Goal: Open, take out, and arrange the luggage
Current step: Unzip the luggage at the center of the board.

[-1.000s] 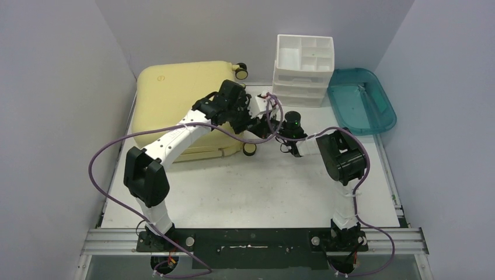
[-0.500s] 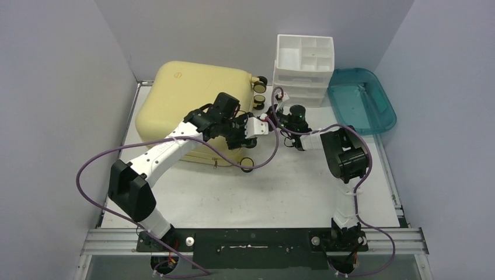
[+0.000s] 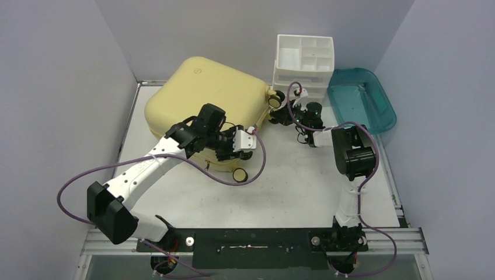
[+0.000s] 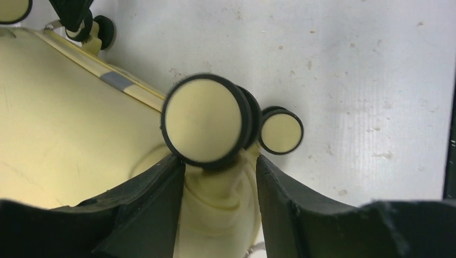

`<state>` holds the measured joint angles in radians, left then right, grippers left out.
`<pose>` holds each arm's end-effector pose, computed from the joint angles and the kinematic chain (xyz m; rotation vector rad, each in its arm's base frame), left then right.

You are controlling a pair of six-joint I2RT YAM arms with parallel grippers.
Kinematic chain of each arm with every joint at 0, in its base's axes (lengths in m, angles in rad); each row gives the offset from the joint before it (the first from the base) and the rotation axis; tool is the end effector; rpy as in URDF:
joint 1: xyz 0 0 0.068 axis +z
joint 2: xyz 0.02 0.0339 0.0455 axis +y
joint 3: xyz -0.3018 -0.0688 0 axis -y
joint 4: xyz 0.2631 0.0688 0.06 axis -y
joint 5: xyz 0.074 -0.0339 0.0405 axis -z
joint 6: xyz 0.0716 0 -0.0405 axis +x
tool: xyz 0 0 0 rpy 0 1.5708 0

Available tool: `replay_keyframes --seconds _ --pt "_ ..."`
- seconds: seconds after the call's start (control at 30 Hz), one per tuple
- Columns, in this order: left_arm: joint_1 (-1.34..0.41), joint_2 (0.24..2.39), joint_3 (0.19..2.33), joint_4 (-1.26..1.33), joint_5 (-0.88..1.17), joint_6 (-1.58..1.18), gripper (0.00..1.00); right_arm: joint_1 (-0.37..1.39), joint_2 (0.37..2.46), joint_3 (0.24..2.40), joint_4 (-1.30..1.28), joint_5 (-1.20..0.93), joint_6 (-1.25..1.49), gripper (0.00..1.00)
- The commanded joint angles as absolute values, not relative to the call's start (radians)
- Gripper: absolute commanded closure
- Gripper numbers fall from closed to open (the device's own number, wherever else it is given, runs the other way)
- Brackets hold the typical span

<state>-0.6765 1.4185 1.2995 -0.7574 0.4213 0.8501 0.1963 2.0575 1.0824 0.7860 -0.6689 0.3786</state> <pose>0.2404 -0.2305 0.3331 1.7810 1.5948 -0.4330 0.4683 0.1384 0.1717 -0.3427 1.7951 0.9970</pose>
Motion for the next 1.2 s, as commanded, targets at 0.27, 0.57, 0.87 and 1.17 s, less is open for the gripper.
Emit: replay_keyframes --seconds 0.27,0.57,0.87,1.17 --pt "-0.453 1.184 1.100 -1.173 0.360 0.806 1.00 0.130 2.123 1.191 0.623 -0.503 0.152 1.00" --pt "-0.411 1.045 1.057 -0.924 0.259 0.623 1.00 0.151 2.113 1.202 0.640 -0.599 0.158 1.00" --pt "-0.411 1.074 1.142 -0.664 -0.154 0.372 0.50 0.236 1.996 1.068 0.702 -0.673 0.149 1.00" --pt "-0.392 1.032 1.200 -0.726 -0.183 0.346 0.24 0.235 1.940 1.077 0.597 -0.562 0.151 0.71"
